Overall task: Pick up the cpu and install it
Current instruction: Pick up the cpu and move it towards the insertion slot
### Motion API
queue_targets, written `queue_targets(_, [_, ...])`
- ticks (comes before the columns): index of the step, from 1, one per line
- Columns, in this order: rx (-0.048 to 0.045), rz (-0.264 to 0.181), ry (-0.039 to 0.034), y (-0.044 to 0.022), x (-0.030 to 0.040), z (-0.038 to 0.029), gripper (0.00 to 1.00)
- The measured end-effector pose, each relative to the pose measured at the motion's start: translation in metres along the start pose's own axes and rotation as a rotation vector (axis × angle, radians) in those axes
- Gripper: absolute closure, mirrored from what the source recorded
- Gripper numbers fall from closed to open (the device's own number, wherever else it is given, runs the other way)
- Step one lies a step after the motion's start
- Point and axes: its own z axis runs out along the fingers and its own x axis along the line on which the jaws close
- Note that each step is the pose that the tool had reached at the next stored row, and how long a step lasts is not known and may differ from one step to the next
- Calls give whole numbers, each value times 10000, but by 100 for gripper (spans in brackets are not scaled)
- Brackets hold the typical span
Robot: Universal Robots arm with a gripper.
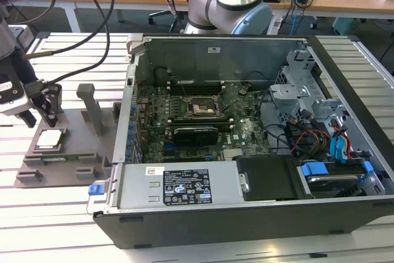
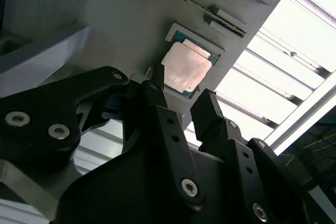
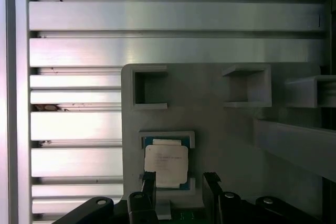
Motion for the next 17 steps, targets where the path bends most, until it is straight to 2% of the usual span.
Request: queue_targets(17, [0,0,0,0,2,62,52])
